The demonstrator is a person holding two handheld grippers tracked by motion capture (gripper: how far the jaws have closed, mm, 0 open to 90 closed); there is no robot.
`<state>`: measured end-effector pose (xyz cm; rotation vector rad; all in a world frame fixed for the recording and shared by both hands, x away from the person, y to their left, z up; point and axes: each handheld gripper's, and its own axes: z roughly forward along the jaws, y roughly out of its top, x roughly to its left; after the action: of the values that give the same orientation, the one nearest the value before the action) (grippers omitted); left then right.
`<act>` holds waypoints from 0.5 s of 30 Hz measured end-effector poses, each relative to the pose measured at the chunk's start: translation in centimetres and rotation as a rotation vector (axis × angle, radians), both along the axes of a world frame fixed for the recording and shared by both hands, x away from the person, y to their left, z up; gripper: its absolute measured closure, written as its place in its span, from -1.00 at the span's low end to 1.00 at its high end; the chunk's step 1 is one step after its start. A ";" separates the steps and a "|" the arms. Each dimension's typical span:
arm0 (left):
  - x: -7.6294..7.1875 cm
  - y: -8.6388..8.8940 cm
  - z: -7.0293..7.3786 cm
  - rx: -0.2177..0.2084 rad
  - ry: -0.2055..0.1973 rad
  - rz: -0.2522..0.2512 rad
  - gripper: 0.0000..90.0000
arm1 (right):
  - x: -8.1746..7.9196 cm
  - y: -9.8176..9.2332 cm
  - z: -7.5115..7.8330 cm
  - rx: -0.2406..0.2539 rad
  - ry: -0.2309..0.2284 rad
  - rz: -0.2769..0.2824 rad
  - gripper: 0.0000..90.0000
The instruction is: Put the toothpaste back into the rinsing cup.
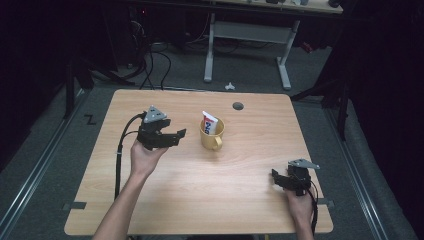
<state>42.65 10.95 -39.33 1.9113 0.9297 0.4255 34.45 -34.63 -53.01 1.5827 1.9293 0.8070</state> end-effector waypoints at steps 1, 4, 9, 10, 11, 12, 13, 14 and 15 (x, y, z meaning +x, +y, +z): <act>0.0 0.1 0.0 0.002 0.000 0.002 -0.30 | 0.0 0.0 0.0 0.000 0.001 0.000 -0.36; -0.3 0.5 0.0 0.001 0.000 0.006 -0.30 | 0.0 0.0 0.0 0.000 0.001 0.000 -0.36; -0.5 0.8 0.2 -0.002 -0.004 0.006 -0.30 | 0.0 0.0 0.0 -0.001 0.000 0.002 -0.36; -0.5 0.8 0.2 -0.003 -0.005 0.006 -0.30 | 0.0 0.0 0.0 -0.001 0.000 0.002 -0.36; -0.6 0.8 0.2 -0.002 -0.005 0.006 -0.30 | 0.0 0.0 0.0 -0.001 0.000 0.002 -0.36; -0.6 0.9 0.3 -0.003 -0.005 0.005 -0.30 | 0.0 0.0 0.0 0.000 0.001 0.001 -0.36; -0.7 0.9 0.3 -0.005 -0.006 0.007 -0.30 | 0.0 0.0 0.0 0.000 0.001 0.001 -0.36; -0.7 1.0 0.3 -0.005 -0.006 0.007 -0.30 | 0.0 0.0 0.0 0.000 0.001 0.001 -0.36; -0.8 1.0 0.3 -0.005 -0.006 0.007 -0.29 | 0.0 0.0 0.0 0.000 0.001 0.001 -0.36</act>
<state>41.88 11.95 -39.08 1.9014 0.9327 0.4322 34.45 -34.62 -53.01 1.5827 1.9305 0.8066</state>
